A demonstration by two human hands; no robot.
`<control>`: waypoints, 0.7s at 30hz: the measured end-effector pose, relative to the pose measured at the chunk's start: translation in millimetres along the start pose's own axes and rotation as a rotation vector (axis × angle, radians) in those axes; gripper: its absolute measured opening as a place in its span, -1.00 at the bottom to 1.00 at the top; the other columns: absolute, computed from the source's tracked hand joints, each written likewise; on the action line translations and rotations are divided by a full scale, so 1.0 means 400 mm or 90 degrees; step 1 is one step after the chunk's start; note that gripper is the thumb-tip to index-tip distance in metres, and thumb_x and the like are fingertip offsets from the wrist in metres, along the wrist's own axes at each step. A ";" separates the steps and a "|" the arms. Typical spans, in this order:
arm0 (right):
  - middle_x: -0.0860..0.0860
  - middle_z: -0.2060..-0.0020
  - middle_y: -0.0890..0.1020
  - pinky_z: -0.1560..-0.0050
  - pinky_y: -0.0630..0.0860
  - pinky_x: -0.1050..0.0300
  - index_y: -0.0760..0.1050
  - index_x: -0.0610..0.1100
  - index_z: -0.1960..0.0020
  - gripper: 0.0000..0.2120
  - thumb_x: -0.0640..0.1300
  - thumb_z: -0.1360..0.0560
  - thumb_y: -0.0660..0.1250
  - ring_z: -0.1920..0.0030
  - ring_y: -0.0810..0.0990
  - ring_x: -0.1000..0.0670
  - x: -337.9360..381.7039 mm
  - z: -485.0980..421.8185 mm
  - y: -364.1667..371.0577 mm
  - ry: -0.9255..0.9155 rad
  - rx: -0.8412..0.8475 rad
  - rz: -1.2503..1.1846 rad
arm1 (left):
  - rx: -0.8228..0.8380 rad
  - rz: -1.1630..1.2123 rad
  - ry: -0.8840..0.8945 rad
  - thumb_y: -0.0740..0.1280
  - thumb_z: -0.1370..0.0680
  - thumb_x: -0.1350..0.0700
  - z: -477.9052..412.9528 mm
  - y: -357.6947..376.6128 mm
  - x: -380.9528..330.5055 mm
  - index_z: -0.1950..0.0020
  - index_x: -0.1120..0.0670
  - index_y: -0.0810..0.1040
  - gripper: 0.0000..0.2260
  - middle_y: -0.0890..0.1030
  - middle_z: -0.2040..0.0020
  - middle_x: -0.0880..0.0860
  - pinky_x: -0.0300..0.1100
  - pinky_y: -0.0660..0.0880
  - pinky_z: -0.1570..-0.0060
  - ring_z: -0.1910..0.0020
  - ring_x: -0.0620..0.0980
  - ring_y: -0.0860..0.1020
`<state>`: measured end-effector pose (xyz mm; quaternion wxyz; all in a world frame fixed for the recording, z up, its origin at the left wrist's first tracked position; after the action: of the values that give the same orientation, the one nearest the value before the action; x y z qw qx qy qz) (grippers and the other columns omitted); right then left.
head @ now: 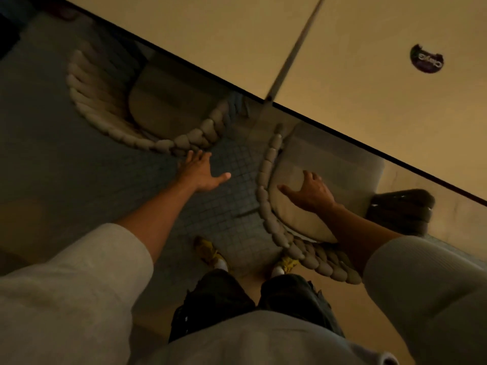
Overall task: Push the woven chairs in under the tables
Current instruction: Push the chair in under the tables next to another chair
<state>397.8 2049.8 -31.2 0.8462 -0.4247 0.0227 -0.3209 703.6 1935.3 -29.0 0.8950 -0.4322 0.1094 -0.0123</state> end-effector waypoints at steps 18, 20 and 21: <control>-0.24 -0.68 0.08 -0.55 0.29 -0.17 -0.13 -0.23 -0.70 0.17 0.51 -0.48 0.30 -0.65 0.15 -0.29 0.783 -0.125 0.115 0.072 0.050 -0.144 | -0.073 0.150 -0.155 0.19 -0.27 -0.62 -0.074 -0.345 0.672 -0.53 0.08 0.35 0.05 0.40 -0.53 0.20 0.20 0.41 -0.40 -0.50 0.24 0.38; -0.26 -0.66 0.11 -0.52 0.33 -0.18 -0.12 -0.26 -0.69 0.21 0.50 -0.46 0.35 -0.63 0.19 -0.31 0.802 -0.172 0.142 0.110 0.055 -0.192 | -0.066 0.160 -0.157 0.22 -0.28 -0.60 -0.096 -0.375 0.694 -0.50 0.08 0.35 0.01 0.41 -0.52 0.22 0.19 0.43 -0.39 -0.48 0.25 0.40; -0.26 -0.65 0.13 -0.49 0.38 -0.21 -0.13 -0.27 -0.69 0.23 0.49 -0.44 0.38 -0.61 0.23 -0.32 0.819 -0.203 0.156 0.135 0.060 -0.224 | -0.065 0.166 -0.154 0.23 -0.30 -0.58 -0.114 -0.401 0.712 -0.50 0.08 0.35 -0.02 0.42 -0.51 0.22 0.18 0.43 -0.38 -0.47 0.25 0.41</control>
<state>665.1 1835.3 -52.2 0.7891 -0.3459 0.0220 -0.5072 983.6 1766.6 15.3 0.8725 -0.4578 0.0562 0.1613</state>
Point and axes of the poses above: each hand's wrist, its own z-axis away from the middle knuckle, its own y-axis out of the palm, x = y × z, the point moved 4 cm from there along -z, towards the middle knuckle
